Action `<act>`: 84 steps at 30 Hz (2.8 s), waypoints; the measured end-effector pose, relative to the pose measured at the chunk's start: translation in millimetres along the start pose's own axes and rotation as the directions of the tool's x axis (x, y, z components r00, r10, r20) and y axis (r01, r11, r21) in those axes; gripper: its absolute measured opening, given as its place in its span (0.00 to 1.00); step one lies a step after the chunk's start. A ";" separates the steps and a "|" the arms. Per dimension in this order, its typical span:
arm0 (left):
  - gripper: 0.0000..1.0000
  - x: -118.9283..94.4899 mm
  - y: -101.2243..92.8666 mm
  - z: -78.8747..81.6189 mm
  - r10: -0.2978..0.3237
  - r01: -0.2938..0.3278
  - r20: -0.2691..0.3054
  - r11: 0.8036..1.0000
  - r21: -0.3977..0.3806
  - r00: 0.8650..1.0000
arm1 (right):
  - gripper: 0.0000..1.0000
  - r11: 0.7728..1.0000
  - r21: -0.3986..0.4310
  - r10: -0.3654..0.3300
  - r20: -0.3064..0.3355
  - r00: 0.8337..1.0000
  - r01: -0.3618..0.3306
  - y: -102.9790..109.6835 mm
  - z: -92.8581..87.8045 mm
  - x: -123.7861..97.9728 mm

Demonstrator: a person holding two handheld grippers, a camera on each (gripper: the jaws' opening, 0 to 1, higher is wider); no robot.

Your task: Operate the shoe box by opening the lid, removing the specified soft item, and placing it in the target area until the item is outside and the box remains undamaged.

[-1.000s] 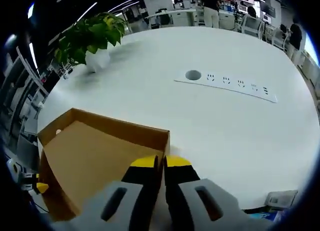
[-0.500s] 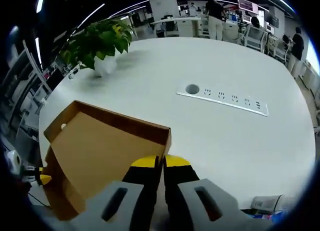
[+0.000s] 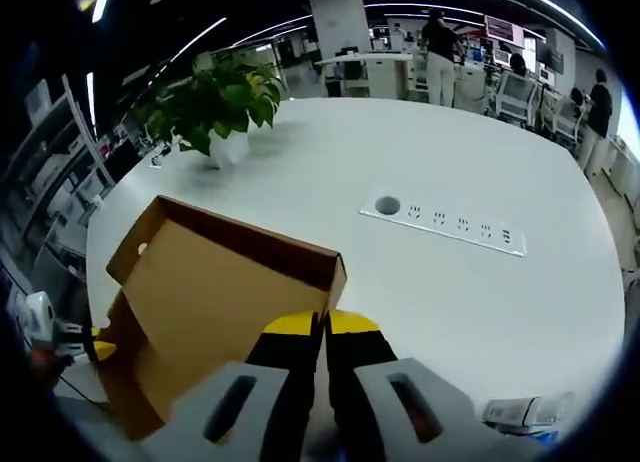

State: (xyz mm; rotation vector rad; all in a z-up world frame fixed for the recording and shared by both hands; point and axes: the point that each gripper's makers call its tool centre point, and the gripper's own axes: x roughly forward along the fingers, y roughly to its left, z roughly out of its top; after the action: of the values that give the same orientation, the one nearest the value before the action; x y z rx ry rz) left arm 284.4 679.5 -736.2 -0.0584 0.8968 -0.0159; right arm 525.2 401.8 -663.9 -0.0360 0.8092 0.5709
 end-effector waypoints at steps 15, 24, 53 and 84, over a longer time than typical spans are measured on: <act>0.04 6.1 -6.6 6.7 0.028 -0.028 -0.008 1.000 -0.001 1.000 | 0.00 0.998 -0.068 0.010 0.081 0.997 -0.004 7.0 18.8 -38.5; 0.04 9.0 -10.0 10.1 0.032 -0.032 -0.008 0.999 -0.001 0.999 | 0.00 0.995 -0.101 0.019 0.118 0.993 -0.007 16.5 23.0 -60.1; 0.04 20.5 -12.5 24.0 0.026 -0.026 -0.009 0.999 -0.025 1.000 | 0.00 0.980 -0.200 0.029 0.156 0.987 0.003 45.3 4.6 -109.5; 0.10 20.2 -17.1 28.5 -0.125 0.130 0.066 0.988 -0.078 0.990 | 0.00 0.975 -0.212 -0.009 0.241 0.970 0.062 57.5 -38.7 -129.1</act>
State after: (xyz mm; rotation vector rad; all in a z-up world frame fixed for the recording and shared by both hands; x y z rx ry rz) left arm 319.5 662.9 -733.2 -0.1923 0.8316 -0.0961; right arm 399.8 380.8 -591.0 -0.1805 0.5079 0.6152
